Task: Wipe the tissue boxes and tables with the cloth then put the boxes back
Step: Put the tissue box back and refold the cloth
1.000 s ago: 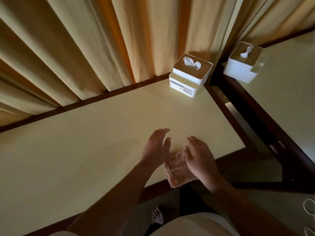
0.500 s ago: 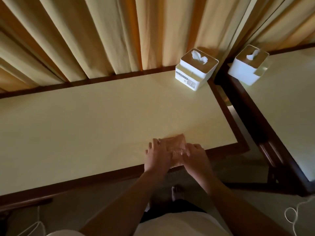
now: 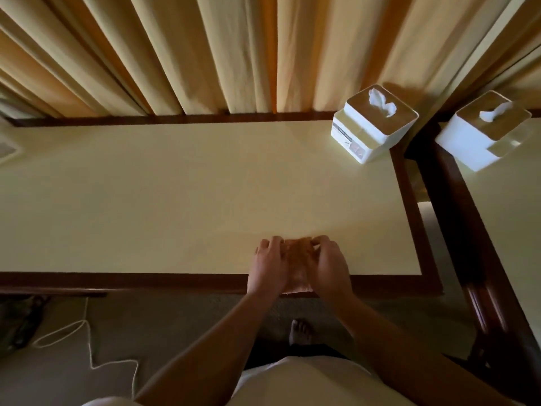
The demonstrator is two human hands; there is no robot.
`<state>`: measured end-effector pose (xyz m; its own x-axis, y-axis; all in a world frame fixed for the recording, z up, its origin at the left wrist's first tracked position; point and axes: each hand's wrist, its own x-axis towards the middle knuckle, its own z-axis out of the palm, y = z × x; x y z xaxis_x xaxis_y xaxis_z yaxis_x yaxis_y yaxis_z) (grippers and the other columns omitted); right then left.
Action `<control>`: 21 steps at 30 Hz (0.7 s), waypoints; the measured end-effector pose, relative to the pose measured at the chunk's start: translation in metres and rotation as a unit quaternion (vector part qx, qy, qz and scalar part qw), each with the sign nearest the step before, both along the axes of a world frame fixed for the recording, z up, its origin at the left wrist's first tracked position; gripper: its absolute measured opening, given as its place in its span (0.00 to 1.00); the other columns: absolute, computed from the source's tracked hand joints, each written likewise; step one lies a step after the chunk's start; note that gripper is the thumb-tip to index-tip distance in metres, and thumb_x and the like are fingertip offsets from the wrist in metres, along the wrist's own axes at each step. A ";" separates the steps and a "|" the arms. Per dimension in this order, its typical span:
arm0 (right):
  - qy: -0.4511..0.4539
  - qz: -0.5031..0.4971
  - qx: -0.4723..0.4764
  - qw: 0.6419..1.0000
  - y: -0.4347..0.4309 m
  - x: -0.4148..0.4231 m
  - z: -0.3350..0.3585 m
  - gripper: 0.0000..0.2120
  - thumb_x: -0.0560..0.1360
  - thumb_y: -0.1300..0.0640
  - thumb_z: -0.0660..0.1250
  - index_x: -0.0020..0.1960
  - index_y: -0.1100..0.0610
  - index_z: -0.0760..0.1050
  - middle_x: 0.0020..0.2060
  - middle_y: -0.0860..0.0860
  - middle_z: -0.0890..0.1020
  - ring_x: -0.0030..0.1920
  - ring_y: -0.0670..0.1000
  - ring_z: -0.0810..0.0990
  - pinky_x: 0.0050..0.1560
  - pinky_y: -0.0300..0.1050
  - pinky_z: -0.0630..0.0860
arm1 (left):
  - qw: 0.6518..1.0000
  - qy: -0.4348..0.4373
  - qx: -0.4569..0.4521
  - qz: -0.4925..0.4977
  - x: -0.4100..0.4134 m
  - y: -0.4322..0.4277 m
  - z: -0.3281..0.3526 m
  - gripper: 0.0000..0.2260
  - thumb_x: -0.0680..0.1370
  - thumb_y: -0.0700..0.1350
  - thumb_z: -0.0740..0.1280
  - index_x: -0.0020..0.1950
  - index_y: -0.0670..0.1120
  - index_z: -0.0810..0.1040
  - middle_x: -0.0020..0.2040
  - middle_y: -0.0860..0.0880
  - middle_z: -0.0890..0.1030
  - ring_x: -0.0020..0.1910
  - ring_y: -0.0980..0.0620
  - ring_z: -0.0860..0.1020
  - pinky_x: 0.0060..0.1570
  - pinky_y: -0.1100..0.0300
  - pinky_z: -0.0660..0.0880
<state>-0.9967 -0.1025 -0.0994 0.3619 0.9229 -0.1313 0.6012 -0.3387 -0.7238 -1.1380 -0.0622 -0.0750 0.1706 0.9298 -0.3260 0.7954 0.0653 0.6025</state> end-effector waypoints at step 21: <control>0.027 0.160 0.134 0.978 0.070 -0.155 0.003 0.13 0.81 0.64 0.66 0.65 0.59 0.78 0.54 0.52 0.82 0.45 0.49 0.82 0.47 0.44 0.81 | 0.983 -0.049 0.054 0.168 -0.186 0.061 0.021 0.18 0.83 0.38 0.66 0.74 0.43 0.77 0.66 0.46 0.77 0.60 0.52 0.76 0.59 0.65 0.69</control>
